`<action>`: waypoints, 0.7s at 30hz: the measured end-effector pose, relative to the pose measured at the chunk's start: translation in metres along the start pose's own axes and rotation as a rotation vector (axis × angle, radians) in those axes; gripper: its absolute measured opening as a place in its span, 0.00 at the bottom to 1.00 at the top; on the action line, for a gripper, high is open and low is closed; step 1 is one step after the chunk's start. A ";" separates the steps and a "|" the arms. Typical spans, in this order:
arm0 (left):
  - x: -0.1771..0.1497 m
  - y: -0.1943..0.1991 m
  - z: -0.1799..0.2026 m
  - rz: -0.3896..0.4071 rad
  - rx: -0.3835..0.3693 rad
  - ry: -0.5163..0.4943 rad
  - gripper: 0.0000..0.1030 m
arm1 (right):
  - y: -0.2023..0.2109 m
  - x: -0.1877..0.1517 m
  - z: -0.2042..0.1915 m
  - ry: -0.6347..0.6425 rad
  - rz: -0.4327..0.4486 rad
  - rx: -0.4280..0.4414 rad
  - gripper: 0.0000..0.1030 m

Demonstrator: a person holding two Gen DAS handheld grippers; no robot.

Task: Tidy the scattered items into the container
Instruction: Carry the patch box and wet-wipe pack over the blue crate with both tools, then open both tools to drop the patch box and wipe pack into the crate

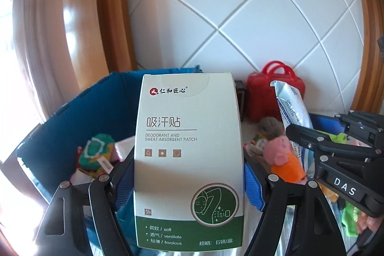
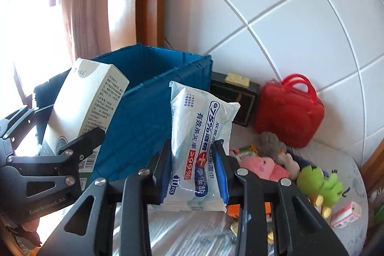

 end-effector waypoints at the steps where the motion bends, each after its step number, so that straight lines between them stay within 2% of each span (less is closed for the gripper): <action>1: 0.006 -0.002 -0.016 0.005 0.016 0.013 0.74 | -0.005 0.011 -0.012 0.014 0.010 0.020 0.31; 6: 0.023 -0.028 -0.096 -0.018 0.116 0.068 0.74 | -0.040 0.055 -0.076 0.078 0.028 0.128 0.31; 10: 0.023 -0.067 -0.147 -0.112 0.165 0.087 0.74 | -0.081 0.080 -0.123 0.132 -0.014 0.156 0.31; 15: 0.009 -0.103 -0.188 -0.218 0.195 0.098 0.74 | -0.124 0.094 -0.159 0.167 -0.071 0.147 0.31; 21: -0.002 -0.117 -0.209 -0.251 0.178 0.124 0.74 | -0.146 0.099 -0.180 0.172 -0.097 0.140 0.31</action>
Point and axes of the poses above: each gripper's, at about its wrist camera, not at the fingertips, and y roughly against the way its jaws point, z to its right, x to its top, the point moved 3 cm from there along -y, roughly the way its jaws point, and after that the axes turned 10 degrees about x, right-handed, at the moved point
